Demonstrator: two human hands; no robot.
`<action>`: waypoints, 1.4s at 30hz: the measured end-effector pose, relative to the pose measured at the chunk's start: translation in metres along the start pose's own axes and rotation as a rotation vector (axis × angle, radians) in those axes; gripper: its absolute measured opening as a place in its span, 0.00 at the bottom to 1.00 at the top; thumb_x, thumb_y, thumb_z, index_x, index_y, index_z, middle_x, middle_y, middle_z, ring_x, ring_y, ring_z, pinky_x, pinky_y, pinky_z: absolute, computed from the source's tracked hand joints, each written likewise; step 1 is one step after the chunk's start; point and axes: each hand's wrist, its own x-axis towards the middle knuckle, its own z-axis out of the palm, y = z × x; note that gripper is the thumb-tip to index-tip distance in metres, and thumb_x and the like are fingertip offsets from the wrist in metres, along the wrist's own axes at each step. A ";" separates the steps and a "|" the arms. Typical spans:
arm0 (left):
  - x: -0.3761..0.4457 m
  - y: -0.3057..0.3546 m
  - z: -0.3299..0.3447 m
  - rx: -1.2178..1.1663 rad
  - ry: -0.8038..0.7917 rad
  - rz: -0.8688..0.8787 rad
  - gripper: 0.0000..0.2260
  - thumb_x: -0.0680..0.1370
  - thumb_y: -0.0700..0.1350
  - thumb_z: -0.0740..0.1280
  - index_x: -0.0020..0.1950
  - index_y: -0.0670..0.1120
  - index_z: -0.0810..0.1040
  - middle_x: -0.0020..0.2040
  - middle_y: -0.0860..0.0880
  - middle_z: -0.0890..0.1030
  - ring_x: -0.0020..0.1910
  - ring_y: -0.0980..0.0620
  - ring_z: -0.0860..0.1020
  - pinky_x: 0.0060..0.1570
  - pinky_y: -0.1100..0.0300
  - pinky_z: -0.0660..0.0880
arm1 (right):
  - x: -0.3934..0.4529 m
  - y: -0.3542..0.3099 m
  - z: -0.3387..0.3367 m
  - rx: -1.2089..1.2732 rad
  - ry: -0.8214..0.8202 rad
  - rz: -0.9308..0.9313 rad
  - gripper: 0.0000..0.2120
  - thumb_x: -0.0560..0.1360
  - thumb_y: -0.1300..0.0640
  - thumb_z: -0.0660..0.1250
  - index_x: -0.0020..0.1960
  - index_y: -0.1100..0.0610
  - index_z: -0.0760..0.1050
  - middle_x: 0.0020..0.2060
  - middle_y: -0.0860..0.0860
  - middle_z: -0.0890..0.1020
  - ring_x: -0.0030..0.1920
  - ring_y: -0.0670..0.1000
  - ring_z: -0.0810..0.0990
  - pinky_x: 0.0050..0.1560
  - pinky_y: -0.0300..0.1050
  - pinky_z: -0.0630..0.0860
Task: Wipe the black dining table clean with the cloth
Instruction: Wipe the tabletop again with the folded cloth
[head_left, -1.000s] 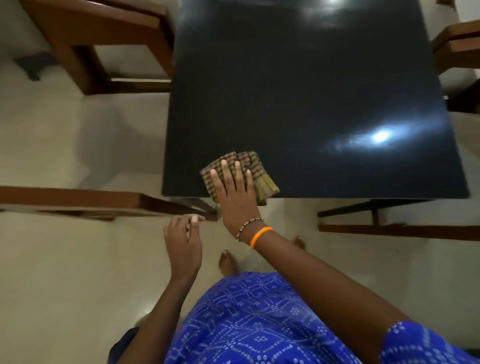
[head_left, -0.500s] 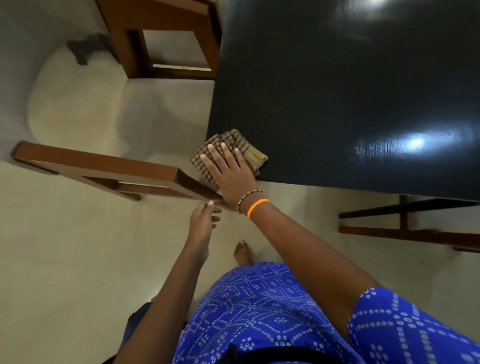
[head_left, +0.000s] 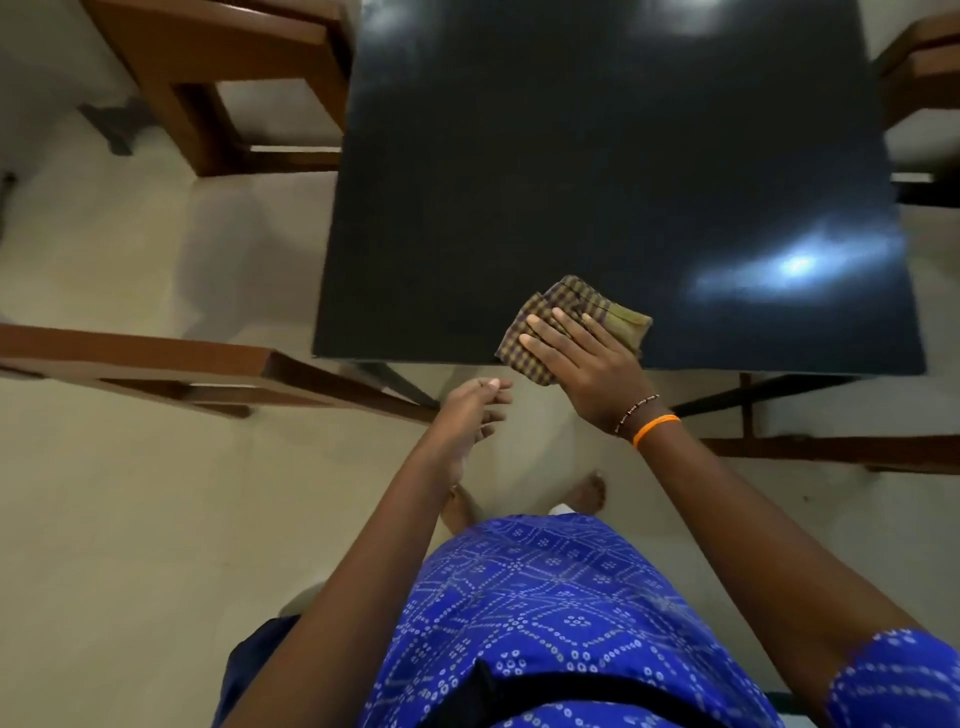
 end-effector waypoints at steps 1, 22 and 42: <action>0.002 0.002 0.009 0.005 -0.010 -0.002 0.12 0.80 0.48 0.56 0.58 0.49 0.77 0.50 0.50 0.77 0.47 0.53 0.74 0.48 0.59 0.71 | -0.009 0.010 -0.001 0.001 0.003 0.003 0.22 0.76 0.60 0.62 0.70 0.53 0.68 0.69 0.53 0.71 0.70 0.56 0.69 0.69 0.56 0.67; 0.010 0.016 0.154 0.244 -0.336 0.004 0.10 0.80 0.49 0.57 0.52 0.51 0.78 0.51 0.50 0.79 0.50 0.51 0.76 0.50 0.59 0.73 | -0.205 0.173 -0.026 0.128 0.275 0.844 0.27 0.71 0.73 0.57 0.70 0.64 0.67 0.70 0.62 0.68 0.71 0.65 0.64 0.72 0.56 0.60; -0.002 -0.014 -0.074 0.007 -0.153 -0.025 0.13 0.81 0.47 0.56 0.59 0.46 0.76 0.52 0.46 0.78 0.52 0.48 0.75 0.52 0.55 0.71 | 0.020 -0.077 0.000 0.854 0.652 1.555 0.31 0.77 0.64 0.61 0.75 0.65 0.49 0.75 0.63 0.53 0.76 0.59 0.53 0.74 0.43 0.50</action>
